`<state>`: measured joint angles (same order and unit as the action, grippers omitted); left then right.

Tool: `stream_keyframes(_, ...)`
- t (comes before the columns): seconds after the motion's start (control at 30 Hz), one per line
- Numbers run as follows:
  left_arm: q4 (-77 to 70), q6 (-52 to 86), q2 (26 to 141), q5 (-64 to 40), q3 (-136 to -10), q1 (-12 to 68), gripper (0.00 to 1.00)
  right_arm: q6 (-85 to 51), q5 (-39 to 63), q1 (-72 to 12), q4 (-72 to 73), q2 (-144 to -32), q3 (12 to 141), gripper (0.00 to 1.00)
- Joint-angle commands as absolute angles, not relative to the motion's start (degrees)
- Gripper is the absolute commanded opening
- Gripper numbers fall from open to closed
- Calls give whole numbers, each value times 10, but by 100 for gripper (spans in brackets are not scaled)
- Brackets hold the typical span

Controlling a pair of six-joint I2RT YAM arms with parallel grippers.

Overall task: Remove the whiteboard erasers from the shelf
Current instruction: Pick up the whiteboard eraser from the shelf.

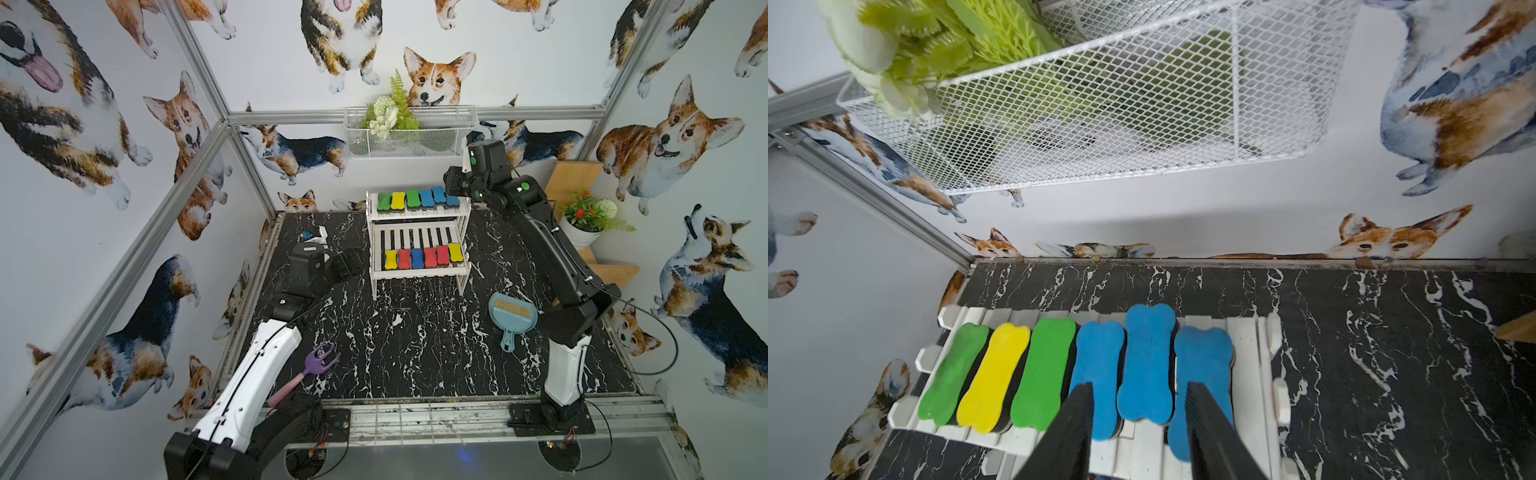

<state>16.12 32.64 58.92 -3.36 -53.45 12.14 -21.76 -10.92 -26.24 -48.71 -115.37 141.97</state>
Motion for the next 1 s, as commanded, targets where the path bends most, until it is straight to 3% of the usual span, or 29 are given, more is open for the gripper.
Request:
stream_keyframes(0.0,153,312,590,-26,-534,121,100,-202,-153,-262,-582,-1188,1475,44)
stream_keyframes(0.2,154,310,592,-28,-537,121,100,-200,-138,-261,-519,-1161,1379,44)
stream_keyframes(0.7,154,308,590,-19,-529,121,100,-218,-159,-256,-510,-1177,1348,40)
stream_keyframes(0.97,155,308,591,-18,-531,121,100,-237,-172,-239,-480,-1133,1263,36)
